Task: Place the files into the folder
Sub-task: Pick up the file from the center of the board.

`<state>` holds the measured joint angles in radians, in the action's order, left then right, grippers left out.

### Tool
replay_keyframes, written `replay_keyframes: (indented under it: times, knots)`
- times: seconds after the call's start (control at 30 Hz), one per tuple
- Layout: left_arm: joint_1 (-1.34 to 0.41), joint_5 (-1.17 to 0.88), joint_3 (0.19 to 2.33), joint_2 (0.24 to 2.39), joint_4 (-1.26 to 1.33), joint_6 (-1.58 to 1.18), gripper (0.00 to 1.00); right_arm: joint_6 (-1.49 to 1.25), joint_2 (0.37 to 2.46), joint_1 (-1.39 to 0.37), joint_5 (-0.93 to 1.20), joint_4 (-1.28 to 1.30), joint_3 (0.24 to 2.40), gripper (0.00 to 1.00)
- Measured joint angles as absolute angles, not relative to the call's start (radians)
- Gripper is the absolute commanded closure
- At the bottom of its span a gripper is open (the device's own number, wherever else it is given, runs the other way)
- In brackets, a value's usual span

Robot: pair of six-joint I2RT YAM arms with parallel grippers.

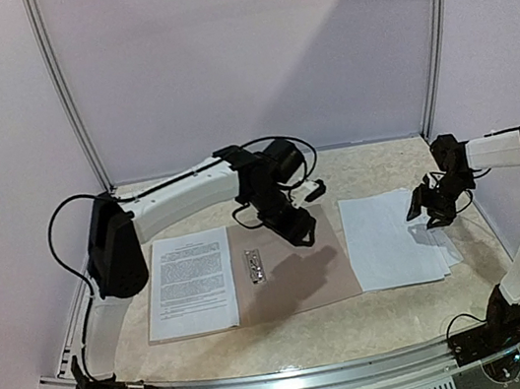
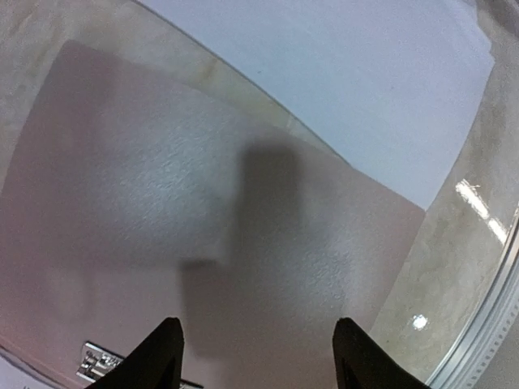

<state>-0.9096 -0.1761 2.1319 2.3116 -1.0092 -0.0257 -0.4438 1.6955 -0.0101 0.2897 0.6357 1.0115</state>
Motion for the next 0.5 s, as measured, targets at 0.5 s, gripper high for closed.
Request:
replay_keyframes:
  times: [0.5]
  knots:
    - [-1.021, -0.134, 2.308, 2.526, -0.772, -0.131, 0.44, -0.429, 1.702, 0.042, 0.336, 0.571, 0.952, 0.36]
